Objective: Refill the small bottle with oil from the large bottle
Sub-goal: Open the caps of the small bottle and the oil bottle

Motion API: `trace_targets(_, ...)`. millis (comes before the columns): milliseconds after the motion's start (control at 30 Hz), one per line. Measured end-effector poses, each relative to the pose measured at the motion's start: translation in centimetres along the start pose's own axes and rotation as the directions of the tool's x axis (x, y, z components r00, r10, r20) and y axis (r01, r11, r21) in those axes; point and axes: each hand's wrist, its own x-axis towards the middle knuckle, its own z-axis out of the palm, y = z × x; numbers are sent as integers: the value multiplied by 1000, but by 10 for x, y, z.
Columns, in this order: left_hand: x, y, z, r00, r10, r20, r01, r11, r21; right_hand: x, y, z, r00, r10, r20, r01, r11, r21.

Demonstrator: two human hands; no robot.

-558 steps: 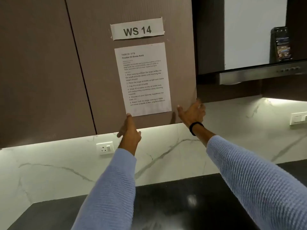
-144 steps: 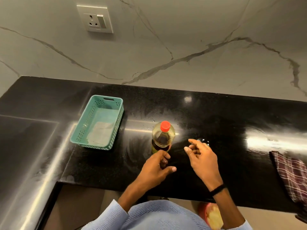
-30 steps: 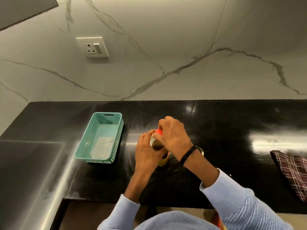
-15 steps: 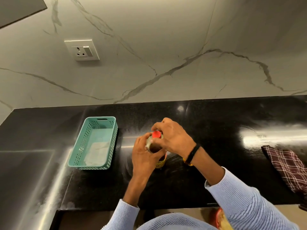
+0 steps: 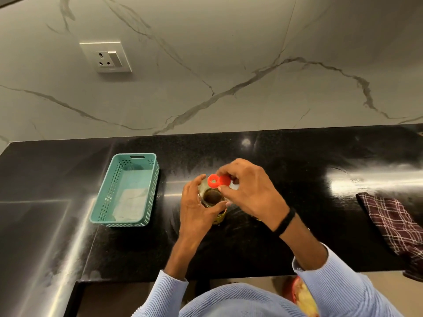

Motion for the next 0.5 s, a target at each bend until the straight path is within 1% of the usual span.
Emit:
trace_targets(100, -4, -13, -3, 998, -44, 41, 43, 999, 31, -29, 20, 15, 995, 91, 46, -91, 996, 12)
trace_targets(200, -9, -30, -6, 988, -126, 91, 115, 986, 117, -54, 46, 45, 969, 175, 176, -176, 984, -8)
trace_targets(333, -16, -50, -4, 968, -216, 129, 189, 962, 196, -81, 75, 97, 905, 258, 339, -237, 966, -104)
trace_targets(433, -20, -57, 3, 958, -245, 149, 208, 952, 225, -94, 91, 133, 855, 293, 427, -250, 956, -154)
trace_targets(500, -20, -58, 7, 955, -256, 150, 218, 949, 228, -98, 100, 148, 848, 285, 446, -222, 956, -190)
